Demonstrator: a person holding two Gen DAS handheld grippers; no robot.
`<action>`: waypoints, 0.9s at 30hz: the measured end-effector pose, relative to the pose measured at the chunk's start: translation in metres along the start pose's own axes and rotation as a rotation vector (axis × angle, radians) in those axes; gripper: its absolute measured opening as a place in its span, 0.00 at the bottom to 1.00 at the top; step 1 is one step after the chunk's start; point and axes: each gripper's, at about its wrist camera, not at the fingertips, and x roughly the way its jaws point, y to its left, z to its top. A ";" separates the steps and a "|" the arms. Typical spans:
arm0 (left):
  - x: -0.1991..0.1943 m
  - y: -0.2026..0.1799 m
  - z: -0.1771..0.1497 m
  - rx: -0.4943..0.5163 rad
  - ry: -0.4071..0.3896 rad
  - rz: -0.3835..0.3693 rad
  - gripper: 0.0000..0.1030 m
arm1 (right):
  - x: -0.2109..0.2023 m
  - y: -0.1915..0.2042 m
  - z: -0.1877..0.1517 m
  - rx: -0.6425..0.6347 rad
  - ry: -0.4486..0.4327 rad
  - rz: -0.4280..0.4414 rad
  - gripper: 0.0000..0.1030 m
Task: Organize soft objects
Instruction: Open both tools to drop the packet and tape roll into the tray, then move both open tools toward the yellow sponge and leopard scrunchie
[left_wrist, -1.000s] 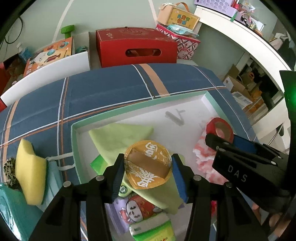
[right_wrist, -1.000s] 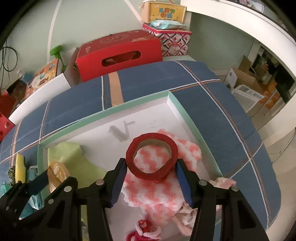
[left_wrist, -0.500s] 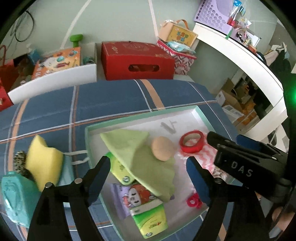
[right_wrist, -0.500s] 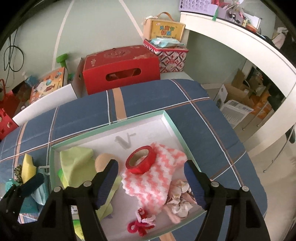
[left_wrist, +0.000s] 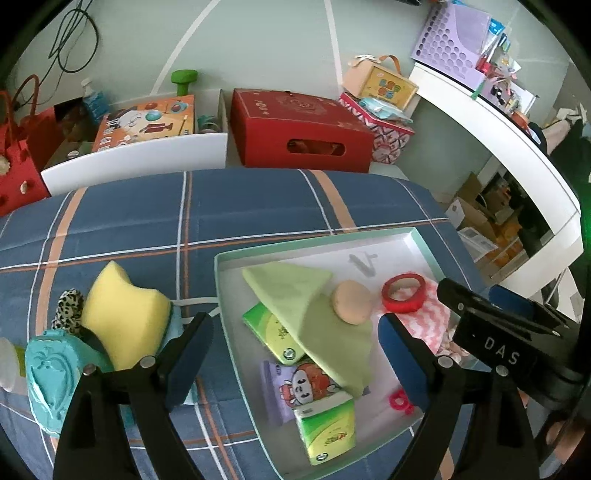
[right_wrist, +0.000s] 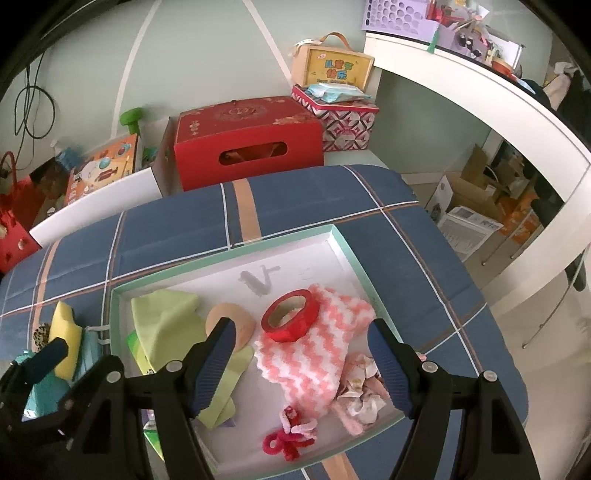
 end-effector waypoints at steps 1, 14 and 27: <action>0.000 0.002 0.000 -0.002 0.001 0.014 0.88 | 0.001 0.001 0.000 -0.002 0.003 0.003 0.75; 0.002 0.025 -0.001 -0.060 -0.010 0.137 0.92 | 0.013 -0.007 -0.002 0.038 0.035 -0.003 1.00; -0.026 0.037 0.007 -0.071 -0.100 0.166 0.92 | 0.001 -0.004 -0.001 0.057 -0.005 0.043 1.00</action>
